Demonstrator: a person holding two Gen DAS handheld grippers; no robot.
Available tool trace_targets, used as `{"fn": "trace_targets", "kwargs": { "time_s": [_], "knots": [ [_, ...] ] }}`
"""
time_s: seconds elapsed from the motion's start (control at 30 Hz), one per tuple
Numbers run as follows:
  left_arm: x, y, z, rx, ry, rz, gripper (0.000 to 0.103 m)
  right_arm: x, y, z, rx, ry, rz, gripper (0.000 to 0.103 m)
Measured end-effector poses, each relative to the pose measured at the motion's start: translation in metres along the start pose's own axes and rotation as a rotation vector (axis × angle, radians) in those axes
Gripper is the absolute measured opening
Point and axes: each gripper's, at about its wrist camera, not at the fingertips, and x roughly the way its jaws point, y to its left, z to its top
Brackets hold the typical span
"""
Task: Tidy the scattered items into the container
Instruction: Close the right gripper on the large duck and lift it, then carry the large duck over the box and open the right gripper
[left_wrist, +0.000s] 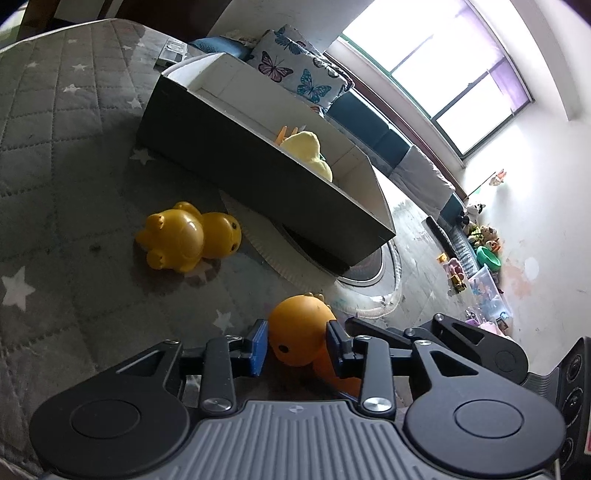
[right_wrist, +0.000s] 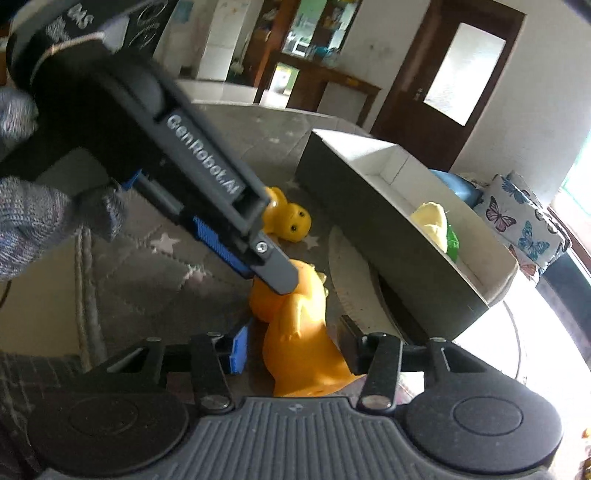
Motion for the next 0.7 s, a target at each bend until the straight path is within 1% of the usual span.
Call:
{"fn": "trace_targets", "kwargs": {
  "time_s": [0.07,0.1,0.2,0.3,0.43,0.6,0.7],
  "knots": [
    [0.001,0.0,0.003,-0.006,-0.004,0.005,0.037,0.002,0.0,0.001,-0.001,0.006,-0.002,0.04],
    [0.002,0.0,0.004,-0.009,-0.004,0.002,0.036,0.003,-0.001,0.001,0.007,0.005,0.001,0.04],
    [0.004,-0.001,0.009,-0.012,-0.002,-0.004,0.036,0.003,-0.007,0.001,0.055,-0.006,0.011,0.04],
    [0.004,-0.005,0.015,-0.011,-0.004,-0.019,0.036,0.001,-0.017,0.0,0.133,-0.026,0.022,0.039],
    [0.001,-0.016,0.03,0.01,-0.032,-0.049,0.036,-0.006,-0.03,0.003,0.201,-0.078,-0.004,0.039],
    [0.001,-0.042,0.065,0.06,-0.091,-0.069,0.036,-0.012,-0.058,0.017,0.274,-0.153,-0.061,0.039],
    [0.01,-0.06,0.09,0.1,-0.136,-0.064,0.036,-0.01,-0.08,0.026,0.319,-0.191,-0.095,0.039]
  ]
}}
